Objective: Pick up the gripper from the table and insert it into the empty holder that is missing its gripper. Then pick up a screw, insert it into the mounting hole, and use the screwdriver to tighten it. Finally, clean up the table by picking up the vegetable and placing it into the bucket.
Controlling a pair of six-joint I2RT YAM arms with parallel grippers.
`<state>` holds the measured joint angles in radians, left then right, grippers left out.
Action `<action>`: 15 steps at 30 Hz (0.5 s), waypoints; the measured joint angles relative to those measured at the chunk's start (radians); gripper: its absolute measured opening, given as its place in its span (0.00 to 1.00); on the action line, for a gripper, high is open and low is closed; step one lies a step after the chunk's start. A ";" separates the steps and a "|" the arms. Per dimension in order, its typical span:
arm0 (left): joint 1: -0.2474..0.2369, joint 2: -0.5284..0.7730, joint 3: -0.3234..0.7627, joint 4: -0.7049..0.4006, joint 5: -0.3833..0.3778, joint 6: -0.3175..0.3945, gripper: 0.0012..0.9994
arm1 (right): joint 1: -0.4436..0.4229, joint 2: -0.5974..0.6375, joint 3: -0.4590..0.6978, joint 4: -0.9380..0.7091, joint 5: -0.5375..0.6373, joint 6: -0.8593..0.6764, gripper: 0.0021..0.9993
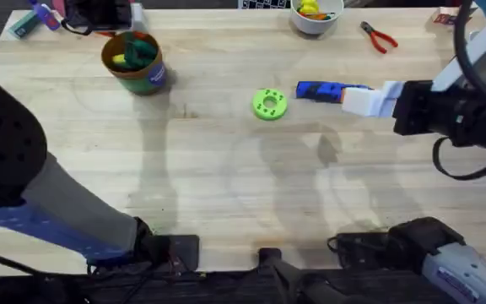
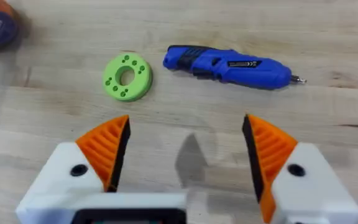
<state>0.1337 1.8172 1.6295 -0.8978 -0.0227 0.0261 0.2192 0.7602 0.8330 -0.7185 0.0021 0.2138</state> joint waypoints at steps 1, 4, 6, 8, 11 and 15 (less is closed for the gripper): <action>0.000 0.000 0.000 0.000 0.000 0.000 0.75 | 0.000 0.000 0.000 0.000 0.000 0.000 0.99; 0.000 0.000 0.000 -0.009 0.000 0.000 0.98 | 0.000 0.000 0.000 0.000 0.000 0.000 0.99; 0.000 0.000 0.000 -0.025 0.000 -0.002 0.99 | 0.000 0.000 0.000 0.000 0.000 0.000 0.99; 0.000 0.000 0.000 -0.049 0.000 -0.011 0.99 | 0.000 0.000 0.000 0.000 0.000 0.000 0.99; 0.000 -0.003 0.000 -0.098 0.000 -0.030 0.99 | 0.000 0.000 0.000 0.000 0.000 0.000 0.99; 0.000 -0.047 0.000 -0.179 0.000 -0.049 0.99 | 0.000 0.000 0.000 0.000 0.000 0.000 0.99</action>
<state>0.1337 1.7705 1.6299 -1.0766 -0.0227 -0.0229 0.2192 0.7601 0.8330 -0.7185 0.0021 0.2138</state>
